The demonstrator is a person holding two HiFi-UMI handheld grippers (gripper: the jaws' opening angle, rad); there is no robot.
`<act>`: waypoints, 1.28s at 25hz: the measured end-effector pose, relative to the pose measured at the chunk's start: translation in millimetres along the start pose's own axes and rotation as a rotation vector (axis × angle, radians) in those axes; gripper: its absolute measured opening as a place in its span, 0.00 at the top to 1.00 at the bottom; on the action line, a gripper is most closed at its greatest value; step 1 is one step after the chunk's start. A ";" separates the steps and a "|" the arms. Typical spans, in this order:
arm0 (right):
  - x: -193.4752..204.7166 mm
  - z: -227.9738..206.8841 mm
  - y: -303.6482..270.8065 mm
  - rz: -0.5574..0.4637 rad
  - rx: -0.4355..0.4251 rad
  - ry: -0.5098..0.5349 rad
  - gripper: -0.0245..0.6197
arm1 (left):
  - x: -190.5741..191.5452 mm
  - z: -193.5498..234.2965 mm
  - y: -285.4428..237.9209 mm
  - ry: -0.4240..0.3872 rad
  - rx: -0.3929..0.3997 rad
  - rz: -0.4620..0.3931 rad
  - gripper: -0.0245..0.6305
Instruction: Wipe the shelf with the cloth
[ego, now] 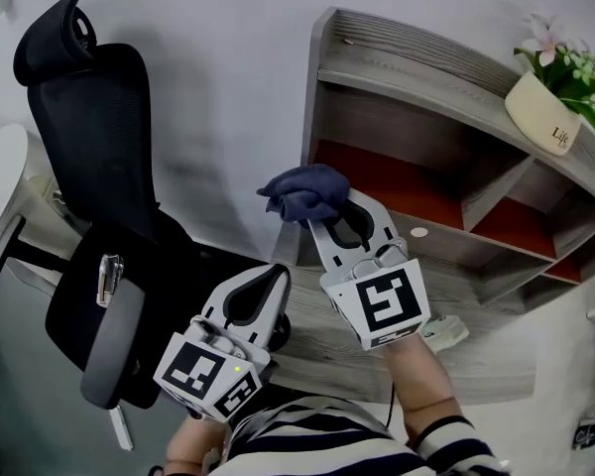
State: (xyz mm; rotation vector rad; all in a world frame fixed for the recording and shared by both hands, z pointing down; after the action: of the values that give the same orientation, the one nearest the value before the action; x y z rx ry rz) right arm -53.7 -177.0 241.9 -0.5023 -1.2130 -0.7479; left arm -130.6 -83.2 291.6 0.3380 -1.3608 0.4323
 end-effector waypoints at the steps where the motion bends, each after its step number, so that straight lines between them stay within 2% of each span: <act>1: -7.9 -2.9 0.5 -0.021 0.004 0.005 0.85 | -0.7 -0.9 -0.6 -0.001 0.001 -0.002 0.93; 8: -50.5 -17.9 -4.0 -0.136 0.035 0.040 0.85 | -7.0 -5.0 -3.7 -0.037 0.006 -0.010 0.93; 17: -90.2 -33.9 -17.8 -0.254 0.087 0.082 0.85 | -9.2 -1.6 -2.5 -0.042 -0.009 -0.009 0.93; 22: -92.9 -42.1 -23.8 -0.252 0.139 0.135 0.85 | -9.8 1.4 -2.2 -0.041 -0.008 -0.014 0.93; 28: -90.8 -60.4 -12.1 -0.238 0.220 0.130 0.85 | -8.4 0.1 -6.8 -0.040 0.017 -0.010 0.93; 32: -80.2 -80.1 5.3 -0.189 0.268 0.163 0.85 | -7.9 -6.0 -16.2 -0.038 0.047 -0.001 0.93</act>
State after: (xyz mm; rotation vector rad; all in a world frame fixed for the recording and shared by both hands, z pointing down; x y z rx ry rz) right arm -11.0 -210.4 142.2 -0.1042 -1.1959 -0.7557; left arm -118.8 -95.3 283.0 0.3876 -1.3890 0.4592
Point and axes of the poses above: the fingertips, and each gripper's own axes: y backward along the fingers, z to its left, x out of its underside, the point moved 5 cm from there along y, backward along the fingers, and after that the axes turned 3 degrees about z, right-handed, at the moved point
